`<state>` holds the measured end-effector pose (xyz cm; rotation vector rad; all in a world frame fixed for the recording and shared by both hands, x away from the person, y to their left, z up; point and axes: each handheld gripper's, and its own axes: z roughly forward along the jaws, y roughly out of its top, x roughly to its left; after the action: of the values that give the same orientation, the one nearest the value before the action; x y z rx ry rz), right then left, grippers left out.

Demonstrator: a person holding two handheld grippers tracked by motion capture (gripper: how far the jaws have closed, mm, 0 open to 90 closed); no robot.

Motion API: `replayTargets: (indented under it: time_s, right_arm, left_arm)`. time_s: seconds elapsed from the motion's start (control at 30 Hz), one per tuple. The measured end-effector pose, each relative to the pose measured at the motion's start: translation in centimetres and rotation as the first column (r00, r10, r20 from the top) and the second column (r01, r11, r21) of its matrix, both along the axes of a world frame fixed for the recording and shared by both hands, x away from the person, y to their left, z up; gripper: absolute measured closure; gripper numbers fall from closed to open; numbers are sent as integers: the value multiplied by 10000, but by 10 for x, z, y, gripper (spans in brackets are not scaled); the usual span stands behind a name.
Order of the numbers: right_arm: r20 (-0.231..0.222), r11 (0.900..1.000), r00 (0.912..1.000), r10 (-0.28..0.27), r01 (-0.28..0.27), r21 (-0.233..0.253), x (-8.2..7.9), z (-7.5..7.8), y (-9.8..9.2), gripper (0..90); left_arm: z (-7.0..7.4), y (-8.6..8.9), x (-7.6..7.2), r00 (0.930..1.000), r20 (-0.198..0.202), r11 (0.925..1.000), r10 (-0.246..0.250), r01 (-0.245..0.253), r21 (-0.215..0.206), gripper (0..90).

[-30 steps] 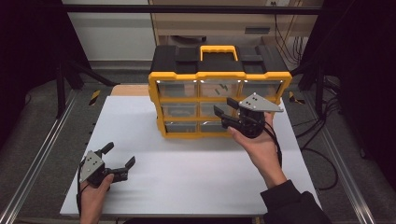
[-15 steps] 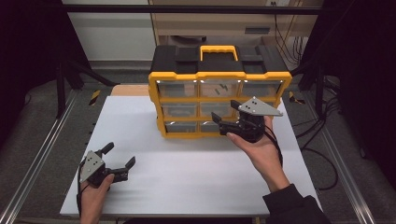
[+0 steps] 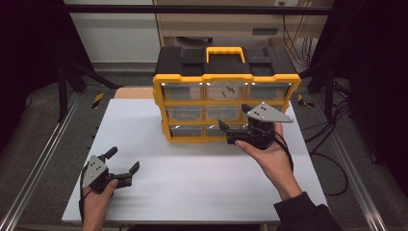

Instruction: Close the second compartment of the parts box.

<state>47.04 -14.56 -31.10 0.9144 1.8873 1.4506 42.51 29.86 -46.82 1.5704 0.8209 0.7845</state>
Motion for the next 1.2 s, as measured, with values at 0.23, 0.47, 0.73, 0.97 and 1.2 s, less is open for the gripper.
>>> replayTargets:
  time_s: [0.23,0.47,0.73,0.97,1.2]
  right_arm:
    - [219,9992,9995,206,-198,-361,-2,-2,-2,68]
    - [346,9988,9992,204,-188,-449,-5,-2,-5,57]
    - [447,9987,9988,212,-191,-464,-7,-1,-10,51]
    - [432,9990,9990,140,-122,-429,-10,-3,-16,46]
    - [312,9990,9995,51,-37,-450,-13,-4,-22,37]
  left_arm:
    - [0,0,0,10000,8,10000,5,-5,-1,11]
    - [0,0,0,10000,10,10000,-5,5,-1,11]
    - [0,0,0,10000,14,10000,-3,3,0,11]
    - [0,0,0,10000,0,10000,-16,16,5,11]
    - [0,0,0,10000,37,10000,34,-34,1,10]
